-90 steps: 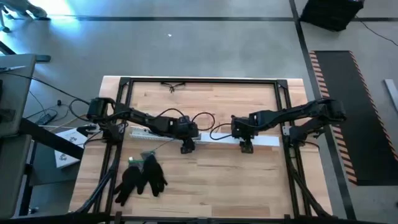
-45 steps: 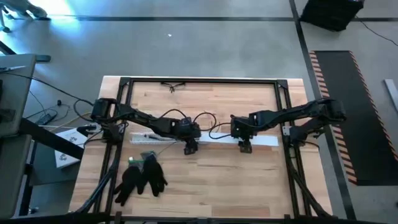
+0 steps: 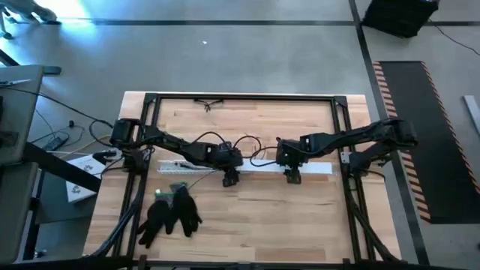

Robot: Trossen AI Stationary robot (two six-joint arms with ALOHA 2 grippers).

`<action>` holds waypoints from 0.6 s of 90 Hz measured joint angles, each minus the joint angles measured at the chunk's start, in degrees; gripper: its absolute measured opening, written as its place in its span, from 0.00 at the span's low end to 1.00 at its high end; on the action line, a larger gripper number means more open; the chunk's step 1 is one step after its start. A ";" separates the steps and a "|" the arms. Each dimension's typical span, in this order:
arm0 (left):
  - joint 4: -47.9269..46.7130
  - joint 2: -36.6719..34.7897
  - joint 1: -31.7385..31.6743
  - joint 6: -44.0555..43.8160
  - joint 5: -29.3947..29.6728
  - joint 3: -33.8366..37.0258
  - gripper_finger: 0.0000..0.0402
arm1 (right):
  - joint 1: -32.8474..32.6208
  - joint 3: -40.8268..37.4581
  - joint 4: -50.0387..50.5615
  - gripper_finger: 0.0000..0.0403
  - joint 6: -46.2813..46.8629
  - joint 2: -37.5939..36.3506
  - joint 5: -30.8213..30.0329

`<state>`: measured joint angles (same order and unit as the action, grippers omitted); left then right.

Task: Ziptie cables
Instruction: Close the white cable duct

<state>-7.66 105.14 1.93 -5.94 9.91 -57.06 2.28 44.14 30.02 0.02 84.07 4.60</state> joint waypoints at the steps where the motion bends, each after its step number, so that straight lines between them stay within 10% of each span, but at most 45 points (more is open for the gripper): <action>1: -0.03 0.00 0.00 -0.01 0.00 0.00 0.57 | 0.00 0.00 -0.11 0.55 -0.03 0.00 -0.01; 54: -1.55 -0.96 0.00 -0.90 -4.28 0.04 0.57 | -0.07 0.14 -4.71 0.83 -2.55 -0.31 0.21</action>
<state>-9.21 104.18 1.93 -6.84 5.63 -57.01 2.22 44.28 25.31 -2.53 83.76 4.81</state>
